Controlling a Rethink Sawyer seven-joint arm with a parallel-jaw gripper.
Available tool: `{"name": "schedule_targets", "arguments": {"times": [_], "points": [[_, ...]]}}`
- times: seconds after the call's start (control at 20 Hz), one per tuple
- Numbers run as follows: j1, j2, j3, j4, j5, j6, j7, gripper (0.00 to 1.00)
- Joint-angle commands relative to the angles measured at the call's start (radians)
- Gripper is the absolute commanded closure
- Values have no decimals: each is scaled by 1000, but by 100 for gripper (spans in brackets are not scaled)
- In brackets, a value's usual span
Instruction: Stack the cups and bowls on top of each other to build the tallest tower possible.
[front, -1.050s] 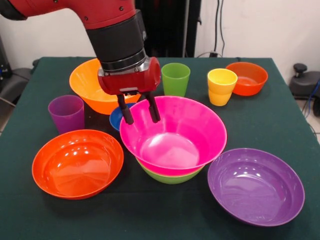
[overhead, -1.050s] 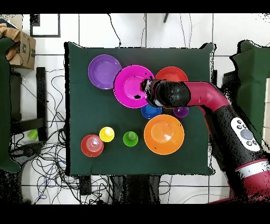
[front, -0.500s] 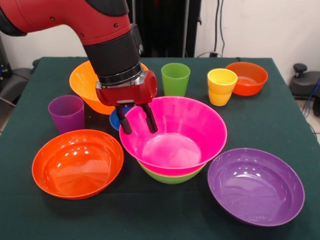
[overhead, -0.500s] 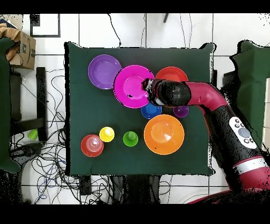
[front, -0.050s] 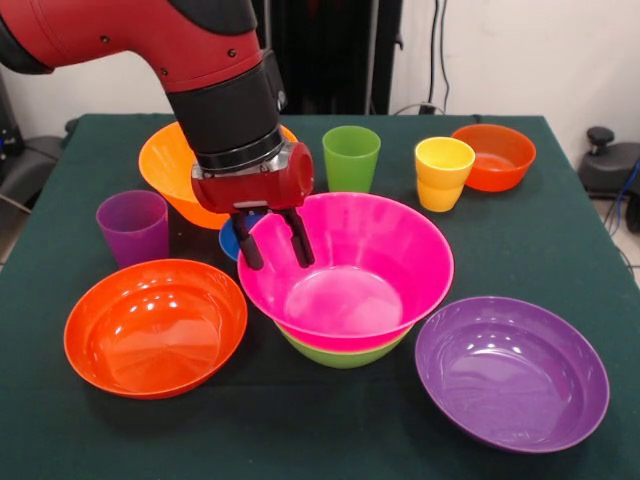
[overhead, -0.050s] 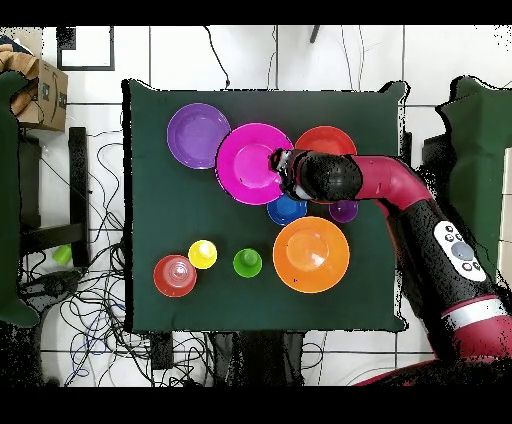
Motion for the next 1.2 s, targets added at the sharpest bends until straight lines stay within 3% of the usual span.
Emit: {"name": "schedule_targets", "arguments": {"times": [0.05,0.35,0.7,0.9,1.0,1.2], "points": [[16,-28,-52,19,-38,22,-111,0],[-2,-242,-23,128,73,190,-98,0],[-3,-283,-28,129,118,260,-127,0],[-6,-264,-76,110,56,333,-193,0],[-9,-288,-76,156,52,356,-193,0],[1,-373,-60,272,124,429,-117,0]]}}
